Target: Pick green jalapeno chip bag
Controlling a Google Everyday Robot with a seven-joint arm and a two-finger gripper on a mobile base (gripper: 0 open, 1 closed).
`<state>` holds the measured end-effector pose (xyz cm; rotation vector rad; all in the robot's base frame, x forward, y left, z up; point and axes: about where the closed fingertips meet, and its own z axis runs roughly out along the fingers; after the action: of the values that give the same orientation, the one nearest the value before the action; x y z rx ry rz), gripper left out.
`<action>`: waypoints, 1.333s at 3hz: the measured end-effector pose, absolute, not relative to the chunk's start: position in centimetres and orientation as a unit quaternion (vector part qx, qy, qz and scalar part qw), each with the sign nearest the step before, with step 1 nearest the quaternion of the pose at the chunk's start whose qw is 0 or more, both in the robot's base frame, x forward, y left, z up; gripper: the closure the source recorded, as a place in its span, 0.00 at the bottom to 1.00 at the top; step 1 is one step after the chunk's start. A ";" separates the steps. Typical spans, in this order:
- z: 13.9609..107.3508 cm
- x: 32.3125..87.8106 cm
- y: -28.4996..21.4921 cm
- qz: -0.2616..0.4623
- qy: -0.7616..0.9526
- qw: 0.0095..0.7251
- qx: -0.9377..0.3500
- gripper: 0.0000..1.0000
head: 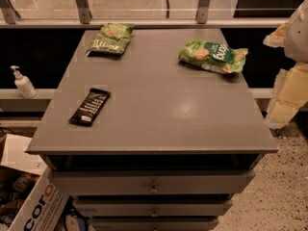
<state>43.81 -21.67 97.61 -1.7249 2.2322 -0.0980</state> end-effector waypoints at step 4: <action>94.2 46.3 -13.9 0.189 0.799 0.227 -0.524 0.00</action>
Offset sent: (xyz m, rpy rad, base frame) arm -0.0018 0.0124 -0.0104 0.1574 0.0683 -0.0396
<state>46.27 -13.89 94.22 -1.4428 2.2019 0.5212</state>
